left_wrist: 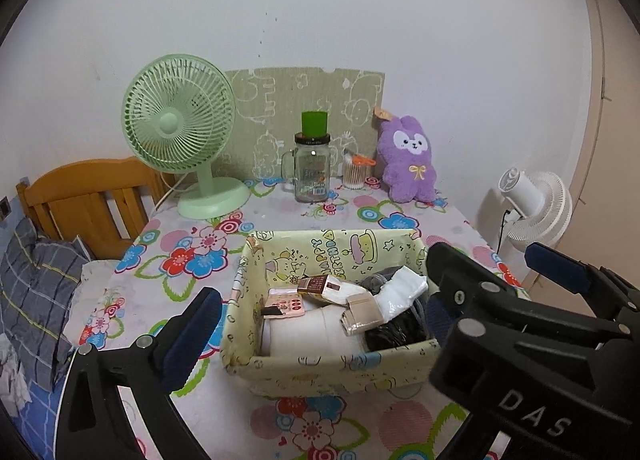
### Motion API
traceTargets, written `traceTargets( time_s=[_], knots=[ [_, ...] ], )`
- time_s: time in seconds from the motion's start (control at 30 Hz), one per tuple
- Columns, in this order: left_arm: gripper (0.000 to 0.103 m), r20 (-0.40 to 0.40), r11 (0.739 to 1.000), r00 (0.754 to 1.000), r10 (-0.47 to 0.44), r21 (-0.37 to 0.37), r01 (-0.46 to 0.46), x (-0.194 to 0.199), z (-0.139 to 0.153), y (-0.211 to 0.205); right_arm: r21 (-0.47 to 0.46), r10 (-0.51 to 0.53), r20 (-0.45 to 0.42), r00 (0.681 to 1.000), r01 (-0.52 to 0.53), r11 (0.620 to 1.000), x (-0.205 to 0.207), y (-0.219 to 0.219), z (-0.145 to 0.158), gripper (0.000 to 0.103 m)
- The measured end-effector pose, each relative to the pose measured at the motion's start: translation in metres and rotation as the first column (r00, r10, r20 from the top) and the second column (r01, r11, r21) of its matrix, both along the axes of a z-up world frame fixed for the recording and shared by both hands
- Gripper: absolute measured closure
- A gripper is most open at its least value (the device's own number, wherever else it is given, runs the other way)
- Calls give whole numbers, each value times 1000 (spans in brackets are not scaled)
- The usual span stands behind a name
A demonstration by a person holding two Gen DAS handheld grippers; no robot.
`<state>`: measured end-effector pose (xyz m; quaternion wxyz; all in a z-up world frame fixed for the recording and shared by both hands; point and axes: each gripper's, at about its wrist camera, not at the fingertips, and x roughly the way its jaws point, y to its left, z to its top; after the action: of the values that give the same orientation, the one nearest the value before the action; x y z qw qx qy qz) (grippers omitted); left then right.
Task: Organize soft objects
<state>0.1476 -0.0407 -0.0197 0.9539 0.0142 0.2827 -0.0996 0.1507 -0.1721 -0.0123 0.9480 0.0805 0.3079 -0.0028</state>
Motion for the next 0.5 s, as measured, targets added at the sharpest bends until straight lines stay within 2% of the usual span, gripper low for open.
traceTargets(
  time_s=[0.27, 0.5],
  knots=[
    [0, 33, 1000, 999, 24, -16, -23, -28, 11, 15, -31, -10, 51, 999, 11, 999, -35, -4, 15, 10],
    [0, 73, 999, 996, 44, 2, -44, -55, 18, 24, -34, -21, 88, 996, 24, 999, -64, -11, 23, 10]
  ],
)
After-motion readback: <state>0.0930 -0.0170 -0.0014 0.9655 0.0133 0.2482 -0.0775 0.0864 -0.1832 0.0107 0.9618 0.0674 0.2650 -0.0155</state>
